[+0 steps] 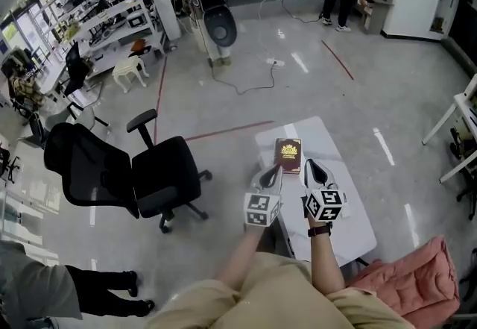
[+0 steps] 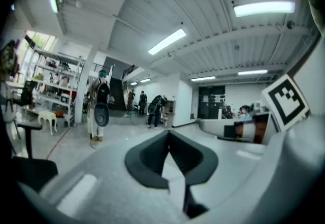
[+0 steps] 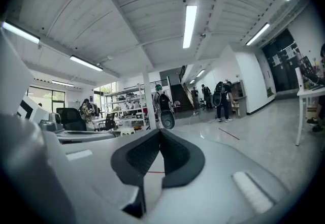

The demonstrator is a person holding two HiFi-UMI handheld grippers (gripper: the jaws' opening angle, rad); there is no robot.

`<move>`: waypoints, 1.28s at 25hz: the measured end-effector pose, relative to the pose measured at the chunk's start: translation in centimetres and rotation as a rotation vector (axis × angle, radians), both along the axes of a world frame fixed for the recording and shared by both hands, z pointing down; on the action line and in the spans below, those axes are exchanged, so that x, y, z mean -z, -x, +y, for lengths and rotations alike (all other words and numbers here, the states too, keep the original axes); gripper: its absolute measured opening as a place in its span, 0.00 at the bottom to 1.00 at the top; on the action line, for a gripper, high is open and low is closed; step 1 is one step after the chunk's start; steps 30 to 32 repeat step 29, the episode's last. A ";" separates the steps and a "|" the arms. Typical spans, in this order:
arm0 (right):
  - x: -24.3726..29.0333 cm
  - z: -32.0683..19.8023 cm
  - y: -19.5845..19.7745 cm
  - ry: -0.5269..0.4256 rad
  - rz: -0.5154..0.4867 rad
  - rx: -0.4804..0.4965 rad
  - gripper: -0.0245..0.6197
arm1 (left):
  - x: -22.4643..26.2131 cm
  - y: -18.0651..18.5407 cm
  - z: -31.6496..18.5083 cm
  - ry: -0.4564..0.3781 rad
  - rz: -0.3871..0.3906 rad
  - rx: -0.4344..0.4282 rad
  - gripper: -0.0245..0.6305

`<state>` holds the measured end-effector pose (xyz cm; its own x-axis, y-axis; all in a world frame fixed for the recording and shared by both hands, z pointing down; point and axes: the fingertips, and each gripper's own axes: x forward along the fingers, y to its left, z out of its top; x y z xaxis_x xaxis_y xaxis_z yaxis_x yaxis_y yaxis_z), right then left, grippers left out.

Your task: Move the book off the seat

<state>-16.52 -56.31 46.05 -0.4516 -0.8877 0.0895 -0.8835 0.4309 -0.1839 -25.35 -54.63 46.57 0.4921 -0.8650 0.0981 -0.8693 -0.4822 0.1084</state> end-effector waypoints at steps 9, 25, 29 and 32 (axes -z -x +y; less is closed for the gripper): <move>2.0 3.6 0.9 -0.035 0.016 -0.021 0.05 | 3.1 2.4 4.2 -0.139 -0.022 0.037 0.04; 6.5 4.7 -3.2 -0.174 0.102 -0.125 0.05 | 7.2 2.1 3.9 -0.241 -0.043 0.059 0.04; 6.7 4.1 -4.8 -0.165 0.111 -0.160 0.05 | 7.0 2.8 3.3 -0.226 -0.061 0.070 0.04; 6.7 4.1 -4.8 -0.165 0.111 -0.160 0.05 | 7.0 2.8 3.3 -0.226 -0.061 0.070 0.04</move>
